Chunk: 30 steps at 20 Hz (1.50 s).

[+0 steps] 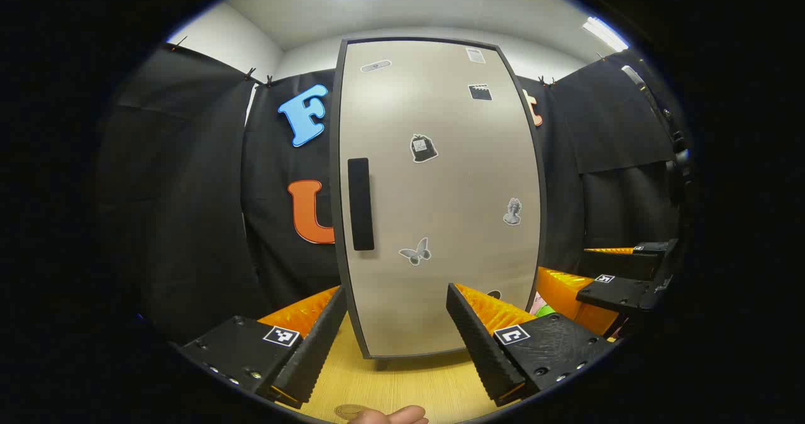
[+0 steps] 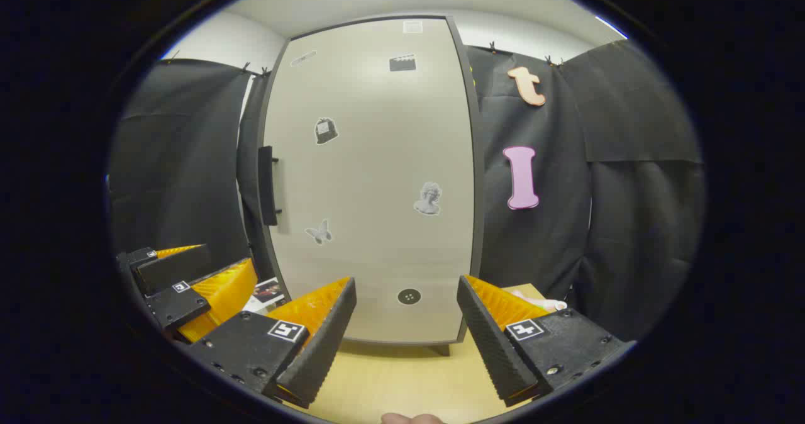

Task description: Open the cabinet door with the right hand, grasp the bottle in the cabinet with the left hand and place it on the coaster, then close the cabinet door with the right hand.

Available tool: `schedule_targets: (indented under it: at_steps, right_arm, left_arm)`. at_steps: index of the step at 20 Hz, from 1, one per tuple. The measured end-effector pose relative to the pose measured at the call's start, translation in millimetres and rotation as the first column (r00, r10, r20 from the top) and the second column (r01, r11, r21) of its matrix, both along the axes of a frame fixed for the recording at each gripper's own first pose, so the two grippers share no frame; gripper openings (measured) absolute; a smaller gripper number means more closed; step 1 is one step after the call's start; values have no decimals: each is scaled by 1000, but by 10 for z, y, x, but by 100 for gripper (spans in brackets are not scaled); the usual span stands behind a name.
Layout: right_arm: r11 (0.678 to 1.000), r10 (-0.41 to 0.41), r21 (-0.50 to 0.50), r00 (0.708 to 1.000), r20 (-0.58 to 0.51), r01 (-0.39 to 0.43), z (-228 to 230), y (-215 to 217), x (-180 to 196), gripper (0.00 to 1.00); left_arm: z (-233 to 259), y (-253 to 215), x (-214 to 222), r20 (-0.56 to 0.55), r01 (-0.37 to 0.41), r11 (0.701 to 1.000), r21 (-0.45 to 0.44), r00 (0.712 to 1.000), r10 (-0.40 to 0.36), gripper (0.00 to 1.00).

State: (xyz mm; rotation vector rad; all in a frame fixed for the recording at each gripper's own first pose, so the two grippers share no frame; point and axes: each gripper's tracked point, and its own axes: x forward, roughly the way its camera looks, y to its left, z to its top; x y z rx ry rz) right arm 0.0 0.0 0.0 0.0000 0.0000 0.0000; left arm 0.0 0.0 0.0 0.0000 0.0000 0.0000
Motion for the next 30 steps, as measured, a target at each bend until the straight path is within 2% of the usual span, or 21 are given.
schedule_targets:
  at_steps: [8, 15, 19, 22, 24, 30]
  right_arm:
    - [1000, 1, -5, 1000, -3, -1, 2, -1, -7, 99]
    - [1000, -4, 1, 1000, -3, 4, 15, -28, 0, 99]
    - [1000, 3, -3, 1000, 0, -3, 22, -22, 3, 99]
    - [1000, -6, -6, 1000, 0, 6, 26, -48, -12, 98]
    - [1000, -3, 3, 1000, 5, 3, 35, -45, -7, 100]
    - [1000, 1, 0, 1000, 20, -1, 77, -18, -30, 98]
  left_arm:
    - [7, 23, 2, -1, -7, 1000, -5, 1000, 7, 96]
    - [252, -17, -48, 96, 3, 1000, 2, 995, -3, 96]
    - [210, 16, -46, 83, -10, 1000, 1, 997, 10, 96]
    - [171, 127, -33, 63, -48, 999, 0, 997, 48, 96]
    - [144, 113, -17, 51, -43, 999, -19, 998, 44, 96]
    - [141, 79, -9, 46, -26, 999, -19, 999, 27, 96]
